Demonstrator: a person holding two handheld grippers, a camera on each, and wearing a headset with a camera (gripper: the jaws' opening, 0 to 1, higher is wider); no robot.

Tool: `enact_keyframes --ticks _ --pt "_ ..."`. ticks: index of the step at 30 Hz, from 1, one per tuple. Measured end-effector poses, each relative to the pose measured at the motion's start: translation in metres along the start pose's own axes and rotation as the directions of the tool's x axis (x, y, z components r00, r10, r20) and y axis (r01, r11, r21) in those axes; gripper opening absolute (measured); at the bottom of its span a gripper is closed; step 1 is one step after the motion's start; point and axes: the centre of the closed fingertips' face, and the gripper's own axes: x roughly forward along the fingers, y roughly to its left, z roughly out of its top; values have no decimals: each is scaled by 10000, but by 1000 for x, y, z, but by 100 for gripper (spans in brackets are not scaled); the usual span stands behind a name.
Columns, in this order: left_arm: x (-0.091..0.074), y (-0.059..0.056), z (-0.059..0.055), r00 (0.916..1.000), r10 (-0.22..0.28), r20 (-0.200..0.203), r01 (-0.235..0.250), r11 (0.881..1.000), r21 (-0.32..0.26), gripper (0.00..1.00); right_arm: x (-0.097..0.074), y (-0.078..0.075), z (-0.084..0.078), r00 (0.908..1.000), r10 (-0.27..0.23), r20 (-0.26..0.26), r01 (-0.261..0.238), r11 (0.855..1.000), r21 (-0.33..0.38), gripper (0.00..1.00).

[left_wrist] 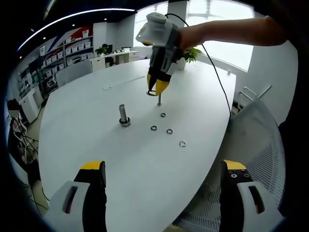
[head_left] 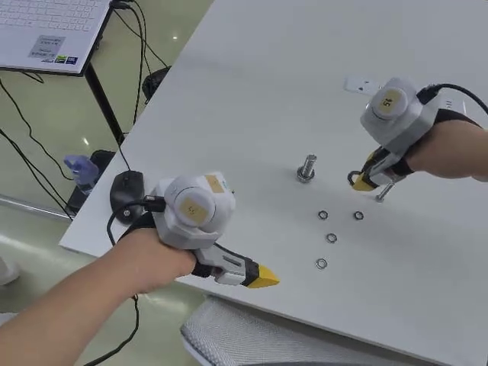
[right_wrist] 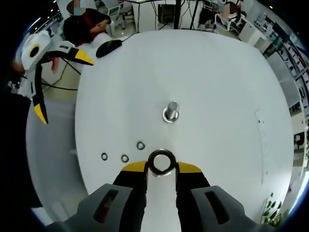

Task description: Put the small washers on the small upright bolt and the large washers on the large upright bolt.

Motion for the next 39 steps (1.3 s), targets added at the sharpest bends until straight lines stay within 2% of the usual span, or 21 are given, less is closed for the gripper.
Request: enact_keyframes --ticks 3,6,8,15,20,22,24,29,34,39 --pt "1 -2 5 9995 -106 289 105 9999 46 100 0 -8 10 9999 -22 164 22 10000 9 22" --pt "1 -2 8 9989 -172 443 170 9998 36 100 0 -11 18 9993 50 373 -55 9999 122 22" --pt "2 -1 8 9988 -160 461 157 9999 66 100 4 -20 21 9994 98 338 -100 9999 37 22" --pt "2 1 13 9956 -234 906 203 9992 352 100 8 -23 36 9992 111 372 -101 9996 -272 22" --pt "3 3 8 9949 -256 978 221 9991 373 100 11 -23 48 9989 139 444 -117 9987 -492 22" --pt "1 1 9 9922 -276 1219 232 9990 375 100 12 -24 52 9988 155 468 -128 9983 -568 22" --pt "2 1 7 9924 -266 1202 220 9990 394 100 14 -24 56 9987 197 470 -168 9979 -625 22" --pt "4 0 4 9904 -336 1344 268 9983 523 100 23 -28 61 9991 200 363 -171 9967 -789 22" --pt "3 2 7 9865 -318 1608 242 9985 490 100 26 -27 64 9992 231 316 -207 9970 -746 22" --pt "5 5 4 9875 -356 1533 290 9985 454 100 33 -28 66 9997 205 156 -192 9964 -824 22"
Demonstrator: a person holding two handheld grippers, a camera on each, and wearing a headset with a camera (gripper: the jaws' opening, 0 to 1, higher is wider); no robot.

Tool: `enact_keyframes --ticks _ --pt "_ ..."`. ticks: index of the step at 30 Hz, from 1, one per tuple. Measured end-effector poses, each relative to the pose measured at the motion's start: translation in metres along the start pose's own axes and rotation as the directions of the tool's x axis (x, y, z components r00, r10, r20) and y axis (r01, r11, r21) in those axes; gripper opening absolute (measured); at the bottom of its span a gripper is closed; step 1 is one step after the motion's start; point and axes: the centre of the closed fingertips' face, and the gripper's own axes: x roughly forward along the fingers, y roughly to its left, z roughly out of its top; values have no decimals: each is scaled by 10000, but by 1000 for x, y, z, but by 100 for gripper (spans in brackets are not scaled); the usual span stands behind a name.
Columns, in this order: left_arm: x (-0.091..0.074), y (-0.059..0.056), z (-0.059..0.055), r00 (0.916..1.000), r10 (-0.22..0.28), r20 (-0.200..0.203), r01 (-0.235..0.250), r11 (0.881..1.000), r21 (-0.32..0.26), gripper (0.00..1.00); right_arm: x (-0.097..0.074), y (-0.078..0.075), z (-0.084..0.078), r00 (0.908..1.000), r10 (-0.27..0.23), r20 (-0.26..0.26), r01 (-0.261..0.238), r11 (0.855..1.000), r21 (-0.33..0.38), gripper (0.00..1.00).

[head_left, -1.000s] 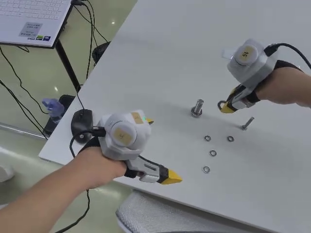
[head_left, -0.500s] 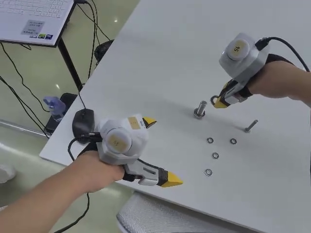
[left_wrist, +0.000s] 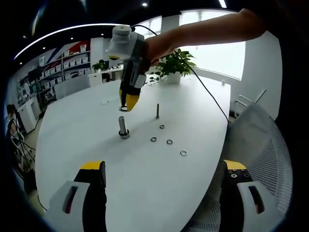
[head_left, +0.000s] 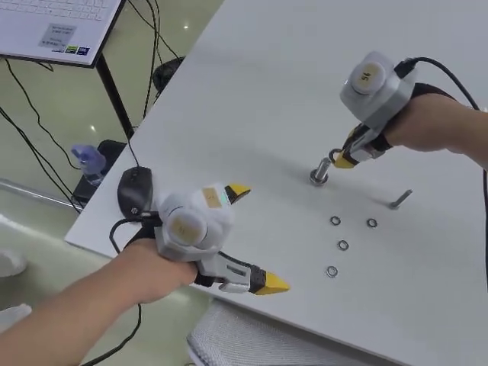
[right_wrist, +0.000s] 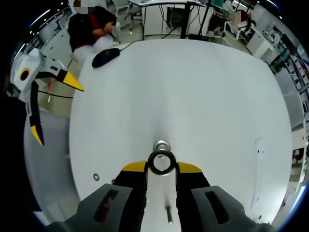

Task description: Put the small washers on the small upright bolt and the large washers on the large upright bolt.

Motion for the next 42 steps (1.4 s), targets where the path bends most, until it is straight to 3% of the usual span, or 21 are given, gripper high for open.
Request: enact_keyframes --ticks 14,22,42 --pt "0 7 -7 9998 74 -166 -75 9999 -92 100 15 4 6 9996 146 -241 -147 9999 -68 22" --pt "-1 13 -6 9999 84 -132 -86 9998 -178 100 21 7 5 9988 213 -448 -219 9997 -113 22" --pt "-1 13 -4 9999 -1 -169 -2 9999 -166 97 49 0 1 9962 173 -850 -196 9995 -263 22"
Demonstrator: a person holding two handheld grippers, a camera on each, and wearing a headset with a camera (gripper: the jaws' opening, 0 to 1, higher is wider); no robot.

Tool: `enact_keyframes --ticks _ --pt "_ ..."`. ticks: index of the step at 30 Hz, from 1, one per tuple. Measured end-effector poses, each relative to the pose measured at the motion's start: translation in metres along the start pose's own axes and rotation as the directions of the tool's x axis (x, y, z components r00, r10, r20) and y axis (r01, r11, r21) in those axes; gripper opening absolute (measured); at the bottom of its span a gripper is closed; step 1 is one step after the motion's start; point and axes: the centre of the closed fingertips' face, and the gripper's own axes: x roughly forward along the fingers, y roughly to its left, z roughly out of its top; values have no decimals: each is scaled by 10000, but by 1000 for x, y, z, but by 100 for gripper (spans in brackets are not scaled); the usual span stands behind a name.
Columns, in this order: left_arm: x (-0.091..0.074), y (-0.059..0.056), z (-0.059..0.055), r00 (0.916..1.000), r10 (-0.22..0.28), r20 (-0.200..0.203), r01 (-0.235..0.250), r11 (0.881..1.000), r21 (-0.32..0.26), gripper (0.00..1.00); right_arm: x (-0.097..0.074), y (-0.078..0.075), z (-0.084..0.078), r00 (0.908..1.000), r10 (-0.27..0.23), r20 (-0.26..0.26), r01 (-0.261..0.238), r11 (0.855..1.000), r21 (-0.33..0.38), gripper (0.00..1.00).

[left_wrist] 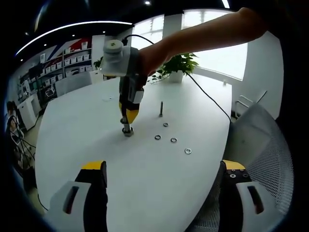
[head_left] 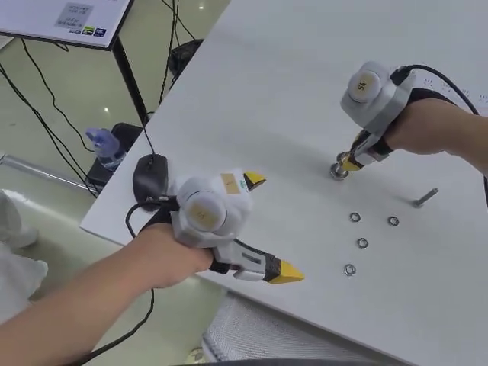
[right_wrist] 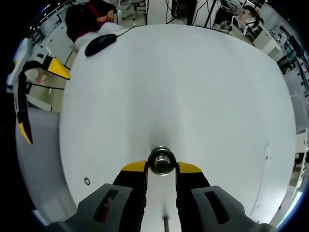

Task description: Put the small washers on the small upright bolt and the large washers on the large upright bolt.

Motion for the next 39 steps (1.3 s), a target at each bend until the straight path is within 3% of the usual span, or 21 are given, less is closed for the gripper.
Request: enact_keyframes --ticks 21,39 --pt "-5 1 -2 10000 -41 73 42 9999 -150 96 26 2 -7 9996 -159 -212 161 9999 60 22" --pt "-10 2 -5 10000 -2 -26 2 9998 -178 94 23 6 -4 9999 -89 -121 90 9999 58 24"
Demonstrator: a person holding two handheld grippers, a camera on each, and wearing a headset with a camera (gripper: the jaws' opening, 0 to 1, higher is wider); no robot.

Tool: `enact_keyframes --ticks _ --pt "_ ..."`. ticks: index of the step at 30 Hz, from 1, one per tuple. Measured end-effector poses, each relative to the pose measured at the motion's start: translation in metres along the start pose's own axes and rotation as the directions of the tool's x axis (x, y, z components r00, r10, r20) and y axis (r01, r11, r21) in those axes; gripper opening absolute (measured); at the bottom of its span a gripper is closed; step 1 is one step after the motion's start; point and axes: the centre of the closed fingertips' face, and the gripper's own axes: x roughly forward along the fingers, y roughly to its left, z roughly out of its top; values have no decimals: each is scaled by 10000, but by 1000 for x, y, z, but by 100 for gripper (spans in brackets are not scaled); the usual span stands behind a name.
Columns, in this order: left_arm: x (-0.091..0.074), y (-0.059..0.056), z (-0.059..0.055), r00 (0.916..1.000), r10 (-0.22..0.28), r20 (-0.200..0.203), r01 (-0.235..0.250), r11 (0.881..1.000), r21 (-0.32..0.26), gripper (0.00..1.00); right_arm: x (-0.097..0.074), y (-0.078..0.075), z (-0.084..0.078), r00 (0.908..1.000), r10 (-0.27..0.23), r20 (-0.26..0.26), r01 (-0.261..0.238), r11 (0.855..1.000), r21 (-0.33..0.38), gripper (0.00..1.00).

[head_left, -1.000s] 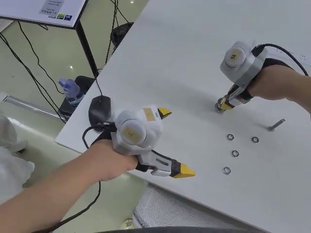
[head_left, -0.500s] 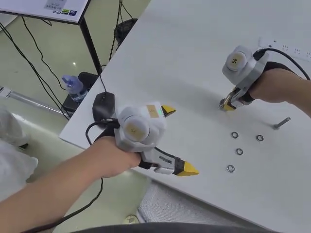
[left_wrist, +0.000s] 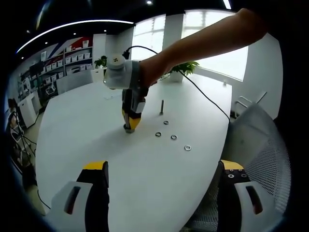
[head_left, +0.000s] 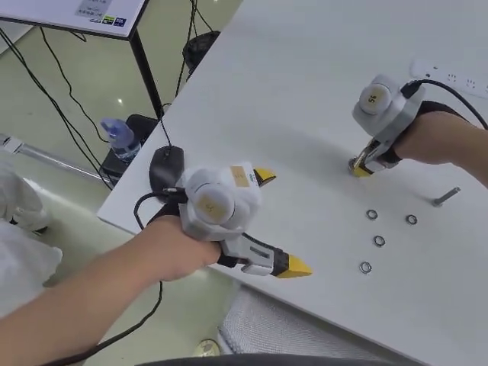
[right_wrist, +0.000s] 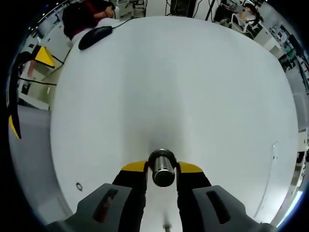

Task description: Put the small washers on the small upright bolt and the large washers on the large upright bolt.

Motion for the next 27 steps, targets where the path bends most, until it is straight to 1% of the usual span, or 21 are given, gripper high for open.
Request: enact_keyframes --ticks 8,11,12,14,18,19,21,23,25,27 --pt "0 -1 0 10000 -70 -24 70 10000 -28 93 0 1 0 10000 5 -32 -6 9999 -128 25" --pt "-1 0 1 10000 -49 -13 49 10000 -36 93 -2 3 -1 10000 62 18 -62 9999 -124 33" --pt "-1 0 1 10000 -52 14 52 10000 -38 93 -2 4 0 9999 70 74 -69 9999 -150 33" --pt "-1 0 1 10000 -54 -33 54 10000 -6 93 -6 4 1 9999 15 156 -12 9999 -161 33" --pt "-2 0 3 10000 -46 2 46 10000 12 93 -13 6 4 9995 57 308 -52 9998 -178 34" --pt "-2 0 3 10000 -31 15 31 10000 28 93 -13 3 4 9993 64 378 -56 9998 -211 34" --pt "-3 0 4 10000 12 4 -12 10000 34 94 -15 3 4 9990 63 435 -53 9997 -239 33" --pt "-3 2 3 10000 93 -32 -93 10000 23 94 -20 6 7 9979 158 625 -131 9990 -439 33" --pt "-4 0 3 9999 92 -63 -92 10000 -20 94 -25 6 7 9980 62 625 -33 9989 -460 33" --pt "-5 0 5 9999 138 -51 -138 9999 1 94 -32 6 8 9966 1 827 37 9990 -456 33"
